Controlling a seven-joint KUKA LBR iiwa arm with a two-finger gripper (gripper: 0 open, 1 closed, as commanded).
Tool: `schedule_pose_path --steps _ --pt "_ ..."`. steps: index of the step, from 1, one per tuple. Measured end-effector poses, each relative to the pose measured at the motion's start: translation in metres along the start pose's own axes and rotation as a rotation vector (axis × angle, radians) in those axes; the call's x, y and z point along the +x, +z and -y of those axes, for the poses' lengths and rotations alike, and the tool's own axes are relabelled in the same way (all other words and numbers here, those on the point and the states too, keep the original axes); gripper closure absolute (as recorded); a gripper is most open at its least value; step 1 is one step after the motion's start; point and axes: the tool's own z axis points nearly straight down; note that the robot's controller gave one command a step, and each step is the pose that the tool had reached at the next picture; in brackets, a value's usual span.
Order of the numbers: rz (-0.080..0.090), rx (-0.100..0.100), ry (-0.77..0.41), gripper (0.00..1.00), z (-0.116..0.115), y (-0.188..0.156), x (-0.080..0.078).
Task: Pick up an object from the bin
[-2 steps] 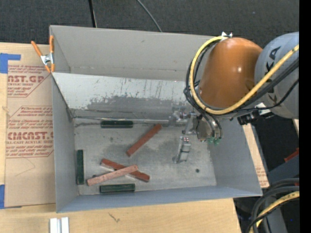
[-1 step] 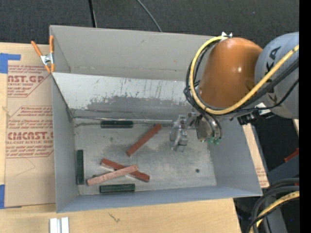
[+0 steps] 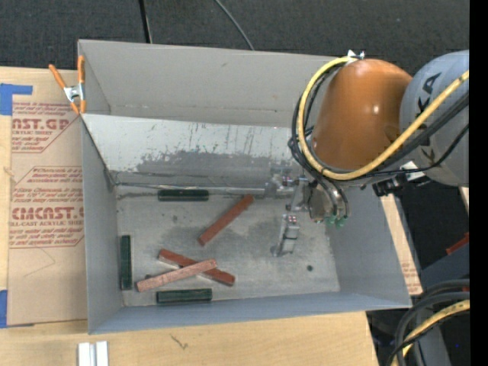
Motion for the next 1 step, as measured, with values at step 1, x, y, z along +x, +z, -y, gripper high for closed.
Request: schedule_pose_path --steps 1 --pt "0.0 0.0 0.0 0.0 0.0 0.0 0.0"
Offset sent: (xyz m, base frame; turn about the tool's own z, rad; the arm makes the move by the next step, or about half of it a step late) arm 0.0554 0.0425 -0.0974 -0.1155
